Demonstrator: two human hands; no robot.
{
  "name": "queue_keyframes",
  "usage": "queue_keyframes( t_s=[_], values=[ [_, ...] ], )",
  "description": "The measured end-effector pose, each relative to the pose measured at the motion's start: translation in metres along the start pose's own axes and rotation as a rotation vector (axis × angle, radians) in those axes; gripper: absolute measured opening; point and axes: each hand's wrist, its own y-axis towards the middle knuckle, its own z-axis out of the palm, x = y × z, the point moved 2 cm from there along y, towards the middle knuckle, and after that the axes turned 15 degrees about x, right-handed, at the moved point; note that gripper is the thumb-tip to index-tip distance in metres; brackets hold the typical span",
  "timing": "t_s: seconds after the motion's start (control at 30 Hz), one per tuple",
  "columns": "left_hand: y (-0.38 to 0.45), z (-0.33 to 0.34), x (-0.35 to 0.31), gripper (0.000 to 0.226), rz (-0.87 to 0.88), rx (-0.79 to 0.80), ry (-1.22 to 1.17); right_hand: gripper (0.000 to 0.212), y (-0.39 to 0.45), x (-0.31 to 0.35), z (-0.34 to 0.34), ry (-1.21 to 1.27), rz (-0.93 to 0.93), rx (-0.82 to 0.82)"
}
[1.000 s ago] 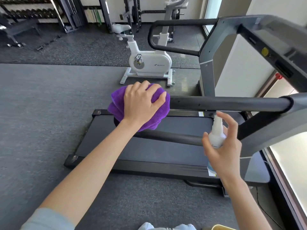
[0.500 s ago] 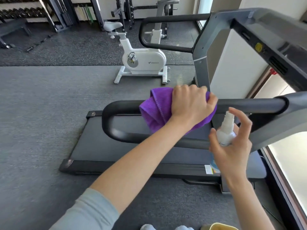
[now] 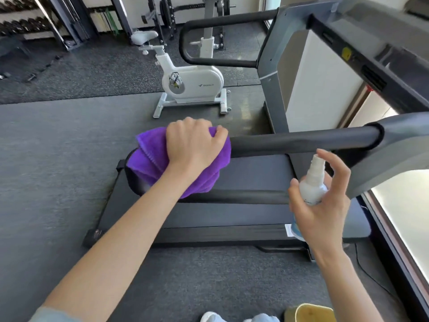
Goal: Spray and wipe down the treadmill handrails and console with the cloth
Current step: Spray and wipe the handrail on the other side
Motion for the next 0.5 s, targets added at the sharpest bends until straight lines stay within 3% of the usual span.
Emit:
queue_keyframes(
  t_s=[0.27,0.43,0.5],
  values=[
    [0.031,0.005,-0.16,0.045,0.241,0.097,-0.085,0.063,-0.025,-0.021,-0.041,-0.065,0.085,-0.09],
    [0.01,0.003,-0.12,0.057,0.462,-0.014,-0.11,0.056,-0.021,-0.016,-0.057,-0.063,0.057,-0.093],
    [0.001,0.002,-0.081,0.061,0.454,-0.075,-0.094,0.058,-0.017,-0.017,-0.059,-0.055,0.032,-0.089]
  ],
)
